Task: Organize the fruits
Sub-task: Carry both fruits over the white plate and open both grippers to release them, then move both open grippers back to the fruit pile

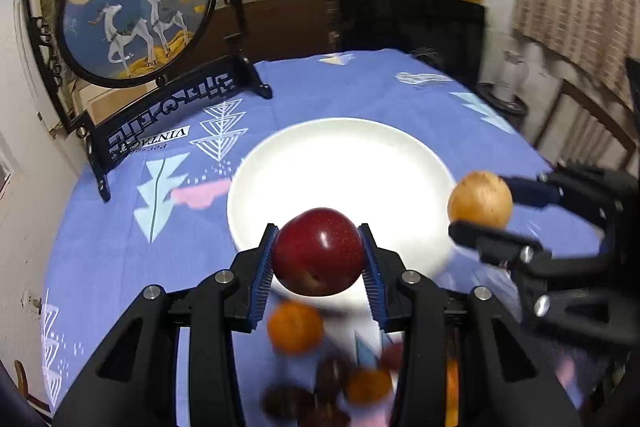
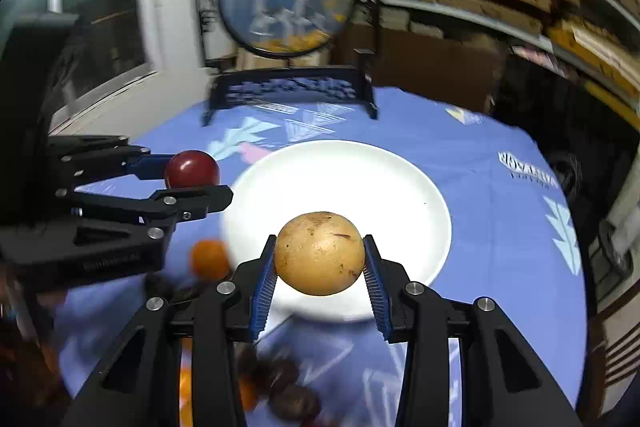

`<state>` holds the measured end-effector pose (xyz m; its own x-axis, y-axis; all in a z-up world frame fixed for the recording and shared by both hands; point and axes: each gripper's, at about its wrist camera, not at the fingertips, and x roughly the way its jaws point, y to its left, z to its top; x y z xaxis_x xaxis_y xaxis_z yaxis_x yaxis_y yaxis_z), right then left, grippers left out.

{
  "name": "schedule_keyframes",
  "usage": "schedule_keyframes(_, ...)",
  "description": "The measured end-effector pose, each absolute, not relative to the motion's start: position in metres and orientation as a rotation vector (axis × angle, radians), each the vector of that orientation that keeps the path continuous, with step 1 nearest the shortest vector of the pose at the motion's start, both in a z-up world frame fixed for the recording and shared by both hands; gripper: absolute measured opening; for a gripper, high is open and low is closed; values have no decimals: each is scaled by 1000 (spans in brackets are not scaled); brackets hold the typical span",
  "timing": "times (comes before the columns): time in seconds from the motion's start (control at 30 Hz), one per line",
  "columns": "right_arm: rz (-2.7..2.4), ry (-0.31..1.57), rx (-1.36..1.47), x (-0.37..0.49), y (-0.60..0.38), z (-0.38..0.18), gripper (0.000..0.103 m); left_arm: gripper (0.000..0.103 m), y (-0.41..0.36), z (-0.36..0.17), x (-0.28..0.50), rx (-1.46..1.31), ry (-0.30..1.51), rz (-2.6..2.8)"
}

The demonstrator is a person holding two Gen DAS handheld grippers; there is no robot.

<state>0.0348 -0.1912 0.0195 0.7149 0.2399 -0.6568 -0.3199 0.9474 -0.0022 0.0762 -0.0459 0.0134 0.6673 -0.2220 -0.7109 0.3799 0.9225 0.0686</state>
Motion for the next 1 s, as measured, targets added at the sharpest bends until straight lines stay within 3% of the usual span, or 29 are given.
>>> schedule_keyframes(0.13, 290, 785, -65, 89, -198, -3, 42, 39, -63, -14, 132, 242, 855, -283)
schedule_keyframes(0.43, 254, 854, -38, 152, -204, -36, 42, 40, -77, -47, 178, 294, 938, -243)
schedule_keyframes(0.53, 241, 858, -59, 158, -201, -39, 43, 48, -76, -45, 183, 295, 921, -226)
schedule_keyframes(0.6, 231, 862, -55, 161, -203, -39, 44, 61, -72, -44, 185, 284, 917, -212)
schedule_keyframes(0.67, 228, 833, -38, 158, -207, -34, 55, 67, -66, -41, 185, 266, 908, -211)
schedule_keyframes(0.73, 218, 813, -38, 152, -208, -30, 64, 69, -62, -38, 182, 262, 895, -207)
schedule_keyframes(1.0, 219, 808, -71, 117, -211, -16, 64, 76, -53, -23, 149, 281, 850, -207)
